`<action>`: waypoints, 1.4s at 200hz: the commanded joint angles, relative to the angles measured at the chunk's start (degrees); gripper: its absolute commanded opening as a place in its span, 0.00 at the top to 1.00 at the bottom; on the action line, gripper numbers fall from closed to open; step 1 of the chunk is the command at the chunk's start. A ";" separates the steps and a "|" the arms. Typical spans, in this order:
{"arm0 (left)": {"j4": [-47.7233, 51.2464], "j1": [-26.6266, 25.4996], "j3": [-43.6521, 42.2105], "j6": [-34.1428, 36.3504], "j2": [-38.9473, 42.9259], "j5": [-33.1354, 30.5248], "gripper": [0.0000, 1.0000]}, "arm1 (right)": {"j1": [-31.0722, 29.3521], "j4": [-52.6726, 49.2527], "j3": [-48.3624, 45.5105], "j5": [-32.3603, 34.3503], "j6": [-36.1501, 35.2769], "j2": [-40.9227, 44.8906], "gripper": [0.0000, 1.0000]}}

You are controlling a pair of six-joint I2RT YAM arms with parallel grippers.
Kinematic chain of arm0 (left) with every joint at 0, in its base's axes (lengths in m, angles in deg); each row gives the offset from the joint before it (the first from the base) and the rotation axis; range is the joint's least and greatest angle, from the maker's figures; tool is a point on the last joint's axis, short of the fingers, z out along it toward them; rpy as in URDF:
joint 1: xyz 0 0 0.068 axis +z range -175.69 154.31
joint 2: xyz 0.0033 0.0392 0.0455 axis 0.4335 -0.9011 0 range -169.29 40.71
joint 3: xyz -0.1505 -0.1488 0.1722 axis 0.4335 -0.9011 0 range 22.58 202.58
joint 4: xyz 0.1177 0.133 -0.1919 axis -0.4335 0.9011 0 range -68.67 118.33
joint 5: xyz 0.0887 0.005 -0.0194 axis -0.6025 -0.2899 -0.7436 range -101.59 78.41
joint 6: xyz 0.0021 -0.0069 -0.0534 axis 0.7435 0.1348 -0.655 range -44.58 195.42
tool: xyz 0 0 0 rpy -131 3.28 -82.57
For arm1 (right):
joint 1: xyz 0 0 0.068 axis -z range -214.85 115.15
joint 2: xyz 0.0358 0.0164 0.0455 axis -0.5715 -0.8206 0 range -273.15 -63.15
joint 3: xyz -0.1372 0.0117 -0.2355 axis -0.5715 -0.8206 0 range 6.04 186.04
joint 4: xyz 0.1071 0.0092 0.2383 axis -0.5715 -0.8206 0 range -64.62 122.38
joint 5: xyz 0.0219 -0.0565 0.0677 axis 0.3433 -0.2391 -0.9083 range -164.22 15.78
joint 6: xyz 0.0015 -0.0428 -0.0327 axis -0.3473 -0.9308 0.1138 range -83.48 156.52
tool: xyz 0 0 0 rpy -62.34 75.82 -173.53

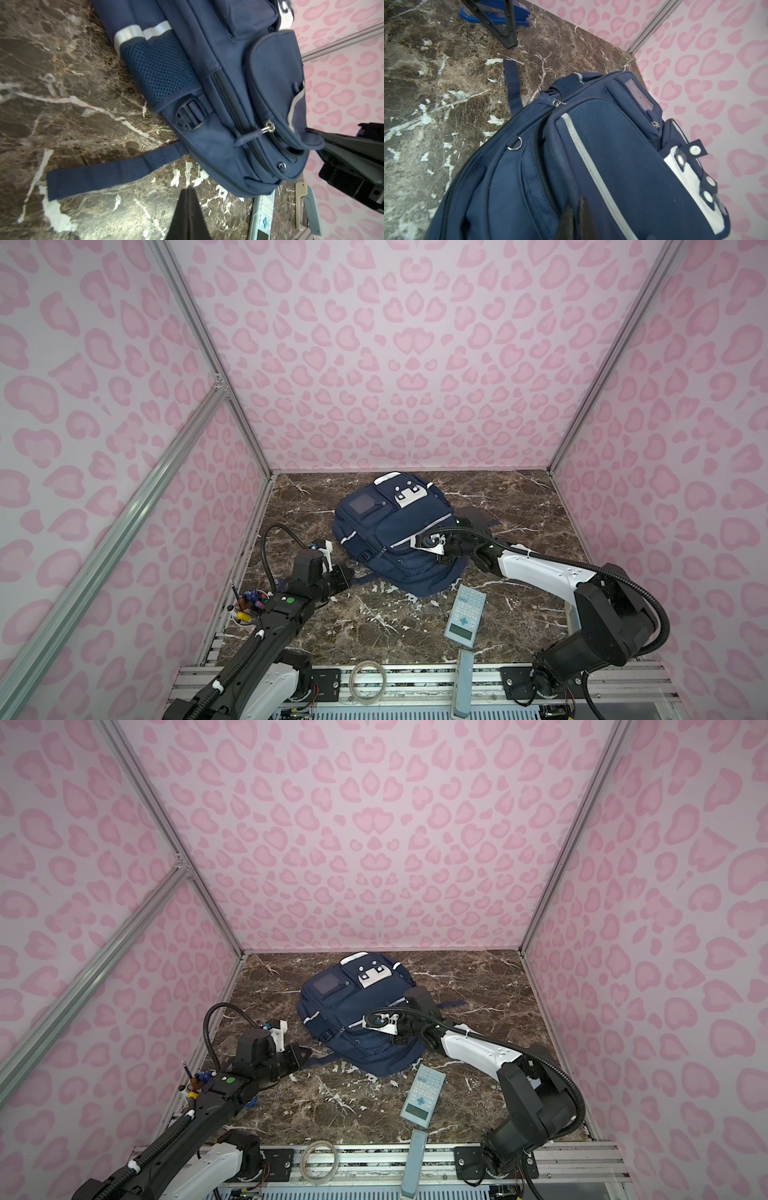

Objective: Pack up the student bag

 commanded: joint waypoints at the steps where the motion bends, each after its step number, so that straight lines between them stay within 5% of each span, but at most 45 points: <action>1: -0.09 -0.08 1.08 0.03 0.14 -1.17 0.92 | -0.23 -4.21 -0.44 1.67 0.03 1.15 0.98; 37: 1.11 -1.85 4.53 3.35 0.86 -2.33 0.19 | -1.91 -0.38 -5.23 13.16 9.39 8.42 0.44; 49: 1.41 -3.59 6.08 4.84 1.40 -4.30 0.13 | -3.11 -0.40 -5.68 19.52 16.09 11.28 0.31; 62: 2.40 -6.29 8.77 6.75 1.24 -7.07 0.11 | -5.30 -0.49 -6.52 28.02 22.62 14.74 0.03; 78: 1.99 -8.88 11.52 9.17 -0.36 -8.16 0.08 | -7.38 2.72 -9.50 40.23 30.63 18.99 0.02; 99: 0.97 -13.03 16.08 13.49 -6.27 -6.16 0.08 | -5.86 -2.45 -9.59 57.37 56.53 22.88 0.02; 114: 2.45 -18.51 20.76 17.99 -11.51 -8.05 0.12 | -2.92 -14.83 -5.97 50.22 62.40 23.22 0.02; 152: 8.35 -28.26 34.25 28.25 -26.31 -15.95 0.15 | -0.93 -35.19 -3.40 48.86 79.80 21.67 0.02; 207: 15.69 -34.64 49.76 37.36 -48.15 -31.33 0.18 | -0.30 -36.38 -14.71 34.69 89.59 25.42 0.02; 222: 17.24 -34.52 53.34 36.02 -51.84 -34.63 0.33 | -0.61 -35.72 -17.39 31.39 93.62 25.29 0.02; 246: 15.51 -34.25 53.82 33.11 -52.67 -32.16 0.95 | -3.90 -34.43 -20.37 30.61 97.82 25.27 0.02; 280: 12.11 -30.83 50.21 27.53 -49.74 -22.39 0.97 | -10.09 -26.91 -23.96 29.98 102.76 23.47 0.02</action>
